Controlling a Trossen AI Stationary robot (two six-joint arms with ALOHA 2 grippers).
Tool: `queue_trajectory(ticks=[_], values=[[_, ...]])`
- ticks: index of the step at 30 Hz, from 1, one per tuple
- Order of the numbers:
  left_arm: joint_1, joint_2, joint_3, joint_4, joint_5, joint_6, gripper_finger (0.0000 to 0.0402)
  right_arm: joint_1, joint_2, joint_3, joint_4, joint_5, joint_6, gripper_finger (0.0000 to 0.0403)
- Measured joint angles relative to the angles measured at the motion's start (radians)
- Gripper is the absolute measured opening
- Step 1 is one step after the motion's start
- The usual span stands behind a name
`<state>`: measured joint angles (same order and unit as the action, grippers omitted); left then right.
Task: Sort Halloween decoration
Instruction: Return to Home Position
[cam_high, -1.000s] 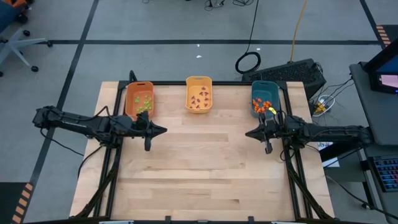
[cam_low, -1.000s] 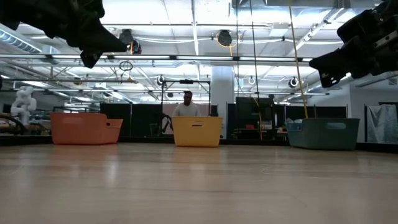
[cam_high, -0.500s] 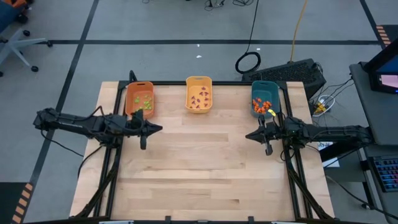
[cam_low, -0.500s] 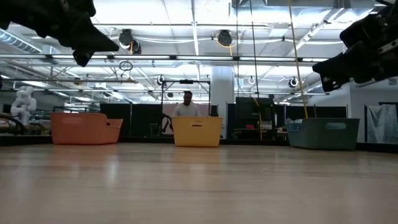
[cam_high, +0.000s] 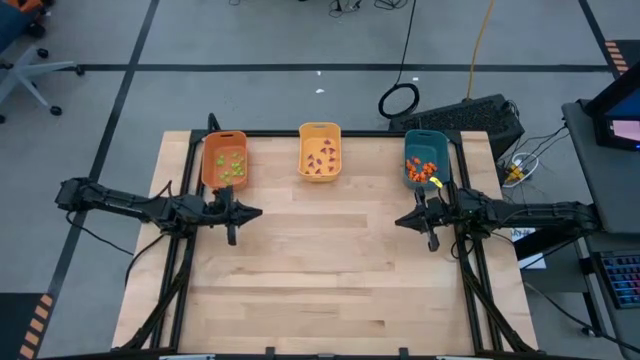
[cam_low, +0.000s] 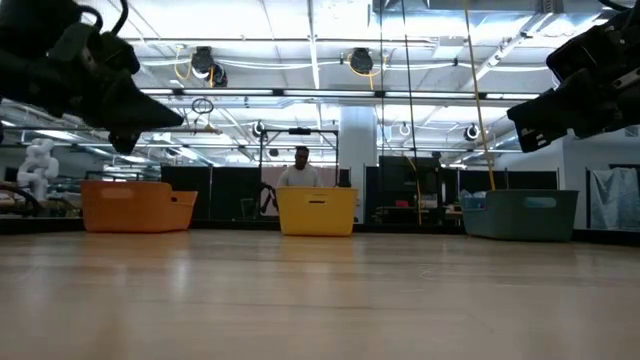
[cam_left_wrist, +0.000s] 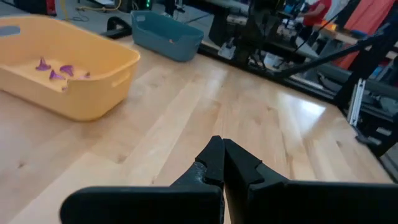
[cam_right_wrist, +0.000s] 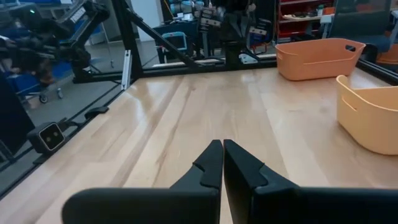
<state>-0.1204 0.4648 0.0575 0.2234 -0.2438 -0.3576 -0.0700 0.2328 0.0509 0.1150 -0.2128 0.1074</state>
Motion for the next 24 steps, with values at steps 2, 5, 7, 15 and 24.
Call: queue_trajectory(ticks=[2,5,7,15,24], values=[[0.000,-0.005,-0.024,0.003,0.002,0.003,0.0000,0.000,0.000,0.000,0.000,-0.003,-0.001,0.0000],[0.000,-0.015,-0.045,0.003,0.005,0.012,0.0000,0.000,0.000,0.000,0.000,-0.003,-0.007,0.0000],[0.000,-0.027,-0.050,0.006,0.009,0.027,0.0000,0.000,-0.004,0.000,0.000,-0.003,-0.010,0.0000],[0.000,-0.119,-0.050,-0.035,0.011,0.073,0.0000,0.000,-0.107,0.000,-0.053,0.003,-0.014,0.0000],[0.000,-0.257,-0.051,-0.147,-0.002,0.053,0.0000,0.000,-0.228,0.002,-0.124,0.095,-0.015,0.0000]])
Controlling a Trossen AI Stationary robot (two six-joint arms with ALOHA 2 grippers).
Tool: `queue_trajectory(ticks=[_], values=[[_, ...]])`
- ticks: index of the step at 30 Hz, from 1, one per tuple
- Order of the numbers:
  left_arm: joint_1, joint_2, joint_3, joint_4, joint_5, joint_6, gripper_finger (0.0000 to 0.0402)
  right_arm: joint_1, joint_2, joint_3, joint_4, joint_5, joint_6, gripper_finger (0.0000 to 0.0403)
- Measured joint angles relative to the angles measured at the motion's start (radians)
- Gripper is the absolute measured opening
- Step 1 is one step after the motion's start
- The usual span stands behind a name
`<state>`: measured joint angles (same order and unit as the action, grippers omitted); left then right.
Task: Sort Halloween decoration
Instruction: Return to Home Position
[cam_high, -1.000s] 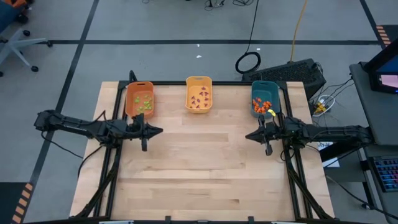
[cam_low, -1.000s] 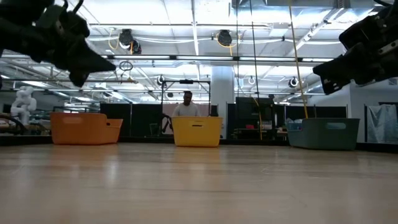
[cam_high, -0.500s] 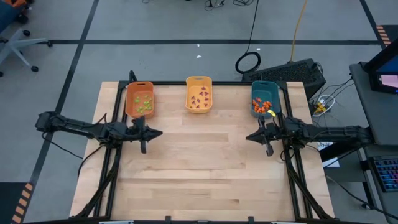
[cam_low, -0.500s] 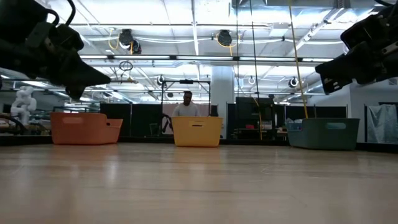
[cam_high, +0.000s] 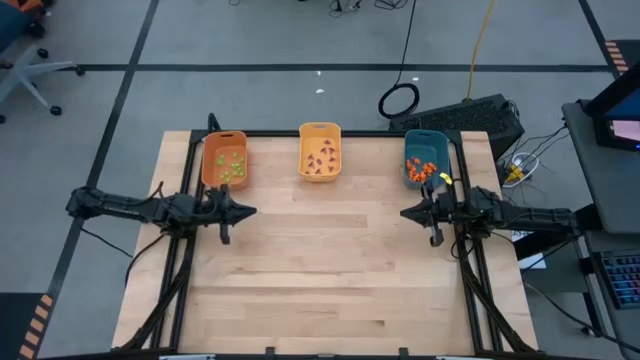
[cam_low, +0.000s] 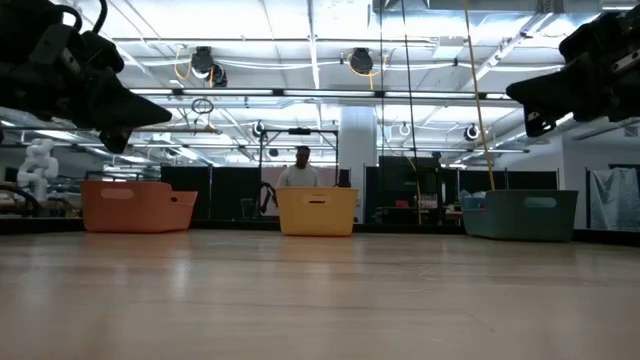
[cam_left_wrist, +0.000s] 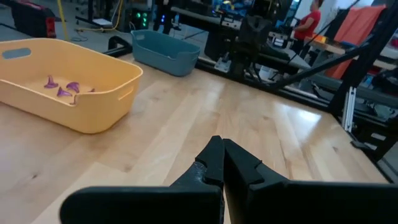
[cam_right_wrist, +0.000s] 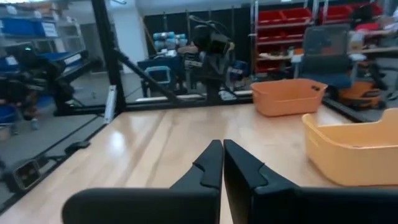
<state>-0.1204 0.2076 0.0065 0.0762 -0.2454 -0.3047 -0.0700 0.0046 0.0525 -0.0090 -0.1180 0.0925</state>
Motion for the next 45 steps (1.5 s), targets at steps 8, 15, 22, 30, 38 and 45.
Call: queue_trajectory(ticks=[8,15,22,30,38,45], values=[[0.000,-0.075,0.000,-0.019,-0.007,0.033,0.0000,0.000,-0.003,0.000,-0.012,0.019,-0.010,0.0000],[0.000,-0.093,-0.001,-0.023,0.008,0.053,0.0000,0.000,0.003,0.000,-0.018,0.007,0.012,0.0000],[0.000,-0.124,-0.001,-0.027,0.031,0.083,0.0000,0.000,0.006,0.000,-0.017,-0.010,-0.019,0.0000],[0.000,-0.169,-0.001,-0.030,0.038,0.130,0.0000,0.000,0.006,-0.001,-0.009,-0.010,-0.026,0.0000],[0.011,-0.185,-0.001,-0.030,0.039,0.164,0.0000,0.000,0.006,-0.002,-0.003,-0.010,-0.026,0.0000],[0.059,-0.185,-0.002,-0.033,0.050,0.182,0.0000,0.000,0.006,-0.002,0.003,-0.010,-0.026,0.0000]])
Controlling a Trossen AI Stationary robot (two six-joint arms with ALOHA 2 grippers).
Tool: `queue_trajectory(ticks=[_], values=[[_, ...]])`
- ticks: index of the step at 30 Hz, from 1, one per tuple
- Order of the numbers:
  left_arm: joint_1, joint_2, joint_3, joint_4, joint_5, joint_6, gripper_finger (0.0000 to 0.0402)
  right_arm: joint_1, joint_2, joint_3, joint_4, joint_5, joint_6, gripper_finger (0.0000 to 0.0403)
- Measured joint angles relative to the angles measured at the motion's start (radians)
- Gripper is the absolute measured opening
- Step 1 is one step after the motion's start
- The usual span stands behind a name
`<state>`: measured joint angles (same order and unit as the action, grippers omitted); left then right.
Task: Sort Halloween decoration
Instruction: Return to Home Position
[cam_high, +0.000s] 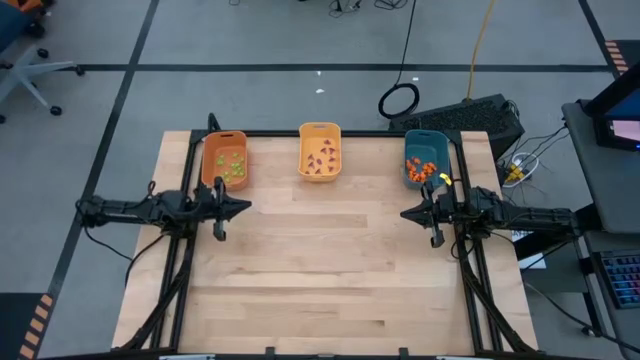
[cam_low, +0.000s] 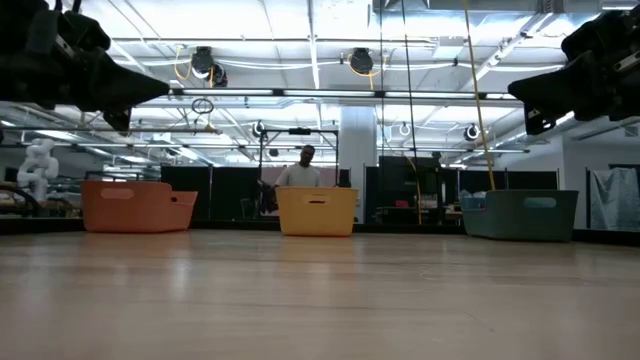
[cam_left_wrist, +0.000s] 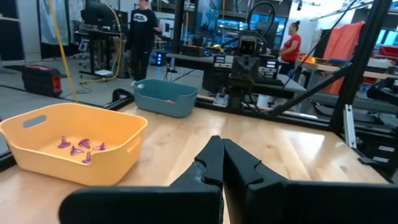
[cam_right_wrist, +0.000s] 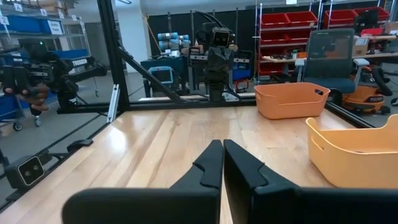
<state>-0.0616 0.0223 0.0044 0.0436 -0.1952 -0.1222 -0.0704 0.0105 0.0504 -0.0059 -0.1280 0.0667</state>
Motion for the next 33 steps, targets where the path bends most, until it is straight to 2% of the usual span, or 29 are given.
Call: queue_trajectory(ticks=[8,33], values=[[0.033,0.000,0.000,-0.010,0.065,-0.003,0.0000,0.000,0.000,0.000,0.002,0.000,0.000,0.0000],[0.035,0.002,0.000,-0.009,0.063,0.000,0.0000,0.000,0.000,0.000,0.003,0.001,0.000,0.0000]])
